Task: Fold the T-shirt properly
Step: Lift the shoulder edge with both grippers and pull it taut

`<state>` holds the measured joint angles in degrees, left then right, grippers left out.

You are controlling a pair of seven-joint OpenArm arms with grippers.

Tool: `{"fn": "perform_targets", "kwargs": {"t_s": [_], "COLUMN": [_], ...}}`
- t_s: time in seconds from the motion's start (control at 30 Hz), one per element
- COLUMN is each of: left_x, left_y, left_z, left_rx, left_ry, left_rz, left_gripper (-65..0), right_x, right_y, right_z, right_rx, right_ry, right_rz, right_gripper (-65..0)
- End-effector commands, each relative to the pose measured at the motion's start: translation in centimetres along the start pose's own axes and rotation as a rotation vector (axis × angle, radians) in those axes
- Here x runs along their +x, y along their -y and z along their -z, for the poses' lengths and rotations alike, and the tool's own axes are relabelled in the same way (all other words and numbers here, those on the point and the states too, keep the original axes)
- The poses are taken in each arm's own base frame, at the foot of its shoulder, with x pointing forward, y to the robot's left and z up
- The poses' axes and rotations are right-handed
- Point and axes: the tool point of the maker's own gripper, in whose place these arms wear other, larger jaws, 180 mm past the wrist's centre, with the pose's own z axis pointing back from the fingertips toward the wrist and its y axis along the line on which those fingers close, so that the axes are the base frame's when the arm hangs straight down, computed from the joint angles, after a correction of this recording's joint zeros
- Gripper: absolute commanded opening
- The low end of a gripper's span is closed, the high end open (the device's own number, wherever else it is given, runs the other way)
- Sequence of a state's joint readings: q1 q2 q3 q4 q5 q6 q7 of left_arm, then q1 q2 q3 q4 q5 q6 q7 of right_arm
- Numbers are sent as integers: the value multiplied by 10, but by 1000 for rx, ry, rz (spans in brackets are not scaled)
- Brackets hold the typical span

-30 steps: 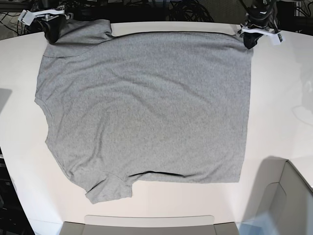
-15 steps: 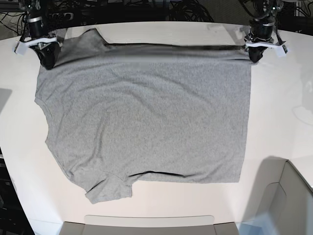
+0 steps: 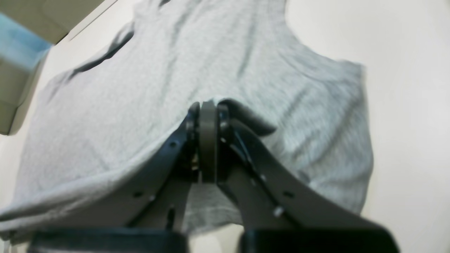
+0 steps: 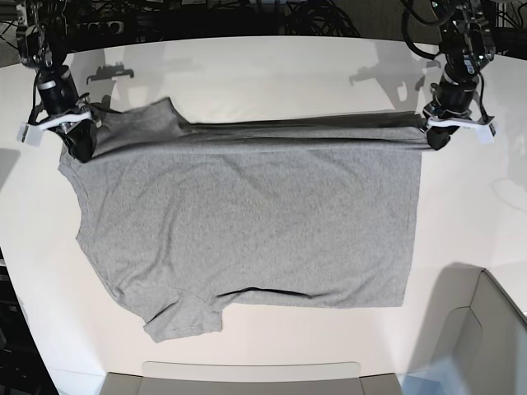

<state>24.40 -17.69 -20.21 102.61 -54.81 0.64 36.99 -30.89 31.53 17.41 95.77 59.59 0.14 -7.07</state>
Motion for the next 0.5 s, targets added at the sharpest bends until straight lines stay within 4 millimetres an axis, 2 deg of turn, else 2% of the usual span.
{"fn": "perform_targets", "kwargs": {"t_s": [0.0, 0.17, 0.33, 0.47], "left_x": [16, 26, 33, 35], "left_y": [7, 18, 17, 18], "left_z": [3, 24, 39, 51], "left_rx": [-21, -46, -44, -44], "left_ry": [34, 9, 10, 5], "left_rz": [9, -18, -50, -73], "left_gripper": [-650, -650, -650, -650], "right_x": [19, 28, 33, 39], "right_y": [-1, -2, -8, -1], "right_z": [5, 31, 44, 57], "right_rx": [8, -9, -17, -47], "right_ry": [41, 41, 31, 47], "right_rz": [-44, -109, -179, -201], "right_gripper": [-650, -650, -650, -650]}}
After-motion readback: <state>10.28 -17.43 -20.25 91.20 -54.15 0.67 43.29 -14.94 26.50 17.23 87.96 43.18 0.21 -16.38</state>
